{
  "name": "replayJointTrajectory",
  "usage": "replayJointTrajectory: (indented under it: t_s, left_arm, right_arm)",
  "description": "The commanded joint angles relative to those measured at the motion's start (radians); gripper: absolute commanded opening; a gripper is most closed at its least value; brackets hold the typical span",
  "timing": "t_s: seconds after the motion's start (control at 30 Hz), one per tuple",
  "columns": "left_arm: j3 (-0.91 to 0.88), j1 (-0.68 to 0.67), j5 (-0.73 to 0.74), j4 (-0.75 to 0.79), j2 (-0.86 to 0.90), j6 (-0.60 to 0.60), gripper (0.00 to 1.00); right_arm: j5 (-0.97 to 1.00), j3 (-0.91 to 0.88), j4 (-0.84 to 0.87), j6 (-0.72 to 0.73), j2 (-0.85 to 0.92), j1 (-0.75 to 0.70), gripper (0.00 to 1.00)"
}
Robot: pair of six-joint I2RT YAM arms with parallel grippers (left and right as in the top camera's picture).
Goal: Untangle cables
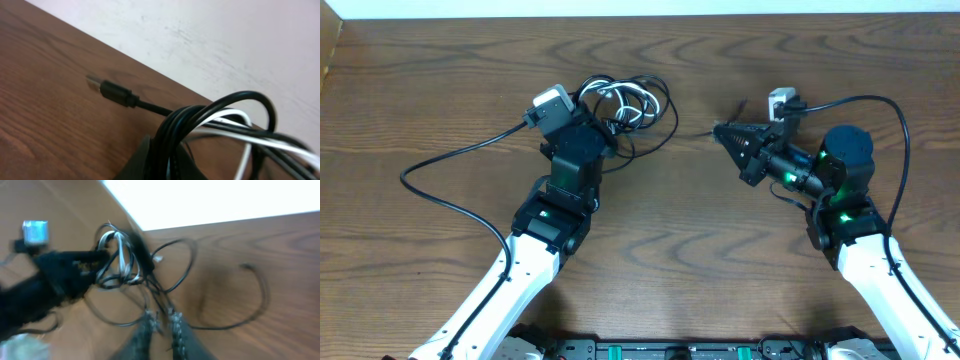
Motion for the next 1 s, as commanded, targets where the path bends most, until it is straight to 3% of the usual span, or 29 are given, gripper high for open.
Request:
replayJointTrajectory:
  t_s: [0.0, 0.07, 0.13, 0.33, 0.47, 0.6, 0.77, 0.8, 0.83, 0.87, 0.97]
  left_arm:
    - [0.014, 0.005, 0.041, 0.013, -0.015, 0.009, 0.08]
    - [0.014, 0.005, 0.159, 0.035, -0.015, 0.085, 0.08]
    - [0.014, 0.005, 0.283, 0.063, -0.015, 0.180, 0.08]
    - [0.014, 0.005, 0.646, 0.116, -0.015, 0.469, 0.08]
    - [0.014, 0.005, 0.777, 0.127, -0.014, 0.528, 0.08]
    - [0.014, 0.005, 0.821, 0.159, -0.015, 0.528, 0.08]
    - [0.014, 0.005, 0.853, 0.225, -0.015, 0.528, 0.08]
    - [0.014, 0.005, 0.853, 0.235, -0.015, 0.528, 0.08]
    - [0.014, 0.005, 0.853, 0.239, -0.015, 0.528, 0.08]
    - [0.014, 0.005, 0.854, 0.242, -0.015, 0.528, 0.08]
    - [0.014, 0.005, 0.854, 0.242, -0.015, 0.527, 0.08]
  right_arm:
    - [0.096, 0.014, -0.020, 0.028, -0.005, -0.007, 0.41]
    - [0.096, 0.014, -0.023, 0.027, -0.005, -0.007, 0.68]
    - [0.096, 0.014, -0.022, 0.027, -0.005, -0.007, 0.84]
    - [0.088, 0.014, -0.025, 0.024, -0.005, -0.007, 0.96]
    - [0.035, 0.014, -0.008, -0.008, -0.005, -0.007, 0.98]
    - [-0.073, 0.014, 0.035, -0.071, -0.005, -0.006, 0.92]
    - [-0.158, 0.014, 0.047, -0.146, -0.005, -0.006, 0.73]
    - [-0.171, 0.014, 0.047, -0.157, -0.005, -0.006, 0.63]
    - [-0.178, 0.014, 0.047, -0.163, -0.005, -0.006, 0.60]
    - [-0.182, 0.014, 0.047, -0.167, -0.005, -0.006, 0.49]
    - [-0.182, 0.014, 0.047, -0.167, -0.005, -0.006, 0.33]
